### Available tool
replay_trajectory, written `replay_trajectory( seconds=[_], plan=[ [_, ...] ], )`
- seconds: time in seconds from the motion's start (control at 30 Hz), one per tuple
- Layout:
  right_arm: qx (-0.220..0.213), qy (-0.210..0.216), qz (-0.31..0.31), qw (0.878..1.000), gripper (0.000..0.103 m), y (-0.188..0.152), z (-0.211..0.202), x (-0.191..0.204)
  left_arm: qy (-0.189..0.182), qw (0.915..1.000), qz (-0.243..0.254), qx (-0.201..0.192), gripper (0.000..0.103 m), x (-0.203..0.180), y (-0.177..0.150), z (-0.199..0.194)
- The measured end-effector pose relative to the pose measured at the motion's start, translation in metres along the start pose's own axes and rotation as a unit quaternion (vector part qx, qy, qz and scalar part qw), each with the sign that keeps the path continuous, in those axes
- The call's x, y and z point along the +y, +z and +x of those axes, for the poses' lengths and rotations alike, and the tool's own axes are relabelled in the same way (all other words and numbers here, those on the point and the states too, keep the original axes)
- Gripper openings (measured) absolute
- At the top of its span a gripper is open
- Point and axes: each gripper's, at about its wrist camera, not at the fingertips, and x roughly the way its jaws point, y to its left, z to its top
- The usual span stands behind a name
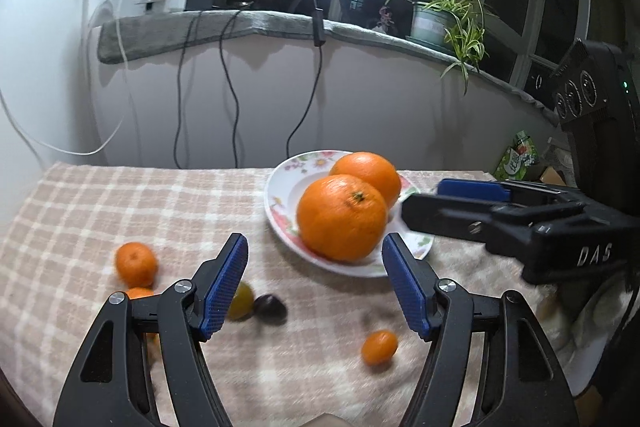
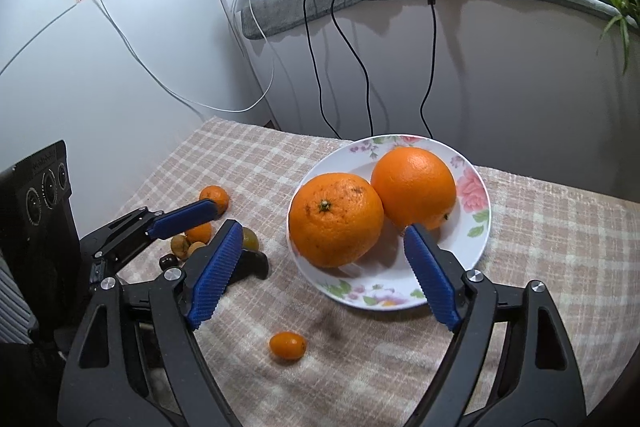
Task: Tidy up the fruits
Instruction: 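Grasp the small mandarin with the right gripper while the left gripper grasps a dark plum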
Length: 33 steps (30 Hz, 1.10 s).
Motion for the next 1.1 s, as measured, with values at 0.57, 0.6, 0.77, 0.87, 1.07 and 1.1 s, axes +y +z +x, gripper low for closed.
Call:
replay_trajectory(
  seconds=[0.57, 0.6, 0.77, 0.87, 1.07, 1.1],
  plan=[
    [0.006, -0.009, -0.023, 1.000, 0.085, -0.046, -0.010, 0.014, 0.066, 0.9955, -0.053, 0.043, 0.066, 0.064, -0.050, -0.045],
    [0.013, -0.008, -0.023, 1.000, 0.085, -0.048, -0.007, 0.014, 0.071, 0.9945, -0.060, 0.048, 0.063, 0.070, -0.054, -0.045],
    [0.044, 0.003, -0.028, 0.999, 0.085, -0.061, 0.006, 0.021, 0.078, 0.9898, -0.096, 0.071, 0.050, 0.091, -0.066, -0.043],
    [0.052, -0.001, -0.042, 0.998, 0.085, -0.067, 0.012, 0.028, 0.078, 0.9883, -0.104, 0.078, 0.046, 0.097, -0.069, -0.041],
    [0.072, 0.005, -0.053, 0.996, 0.073, -0.073, 0.024, 0.034, 0.076, 0.9873, -0.102, 0.095, 0.042, 0.097, -0.074, -0.036],
    [0.075, 0.005, -0.055, 0.996, 0.070, -0.074, 0.026, 0.034, 0.076, 0.9871, -0.103, 0.096, 0.042, 0.098, -0.074, -0.036]
  ],
)
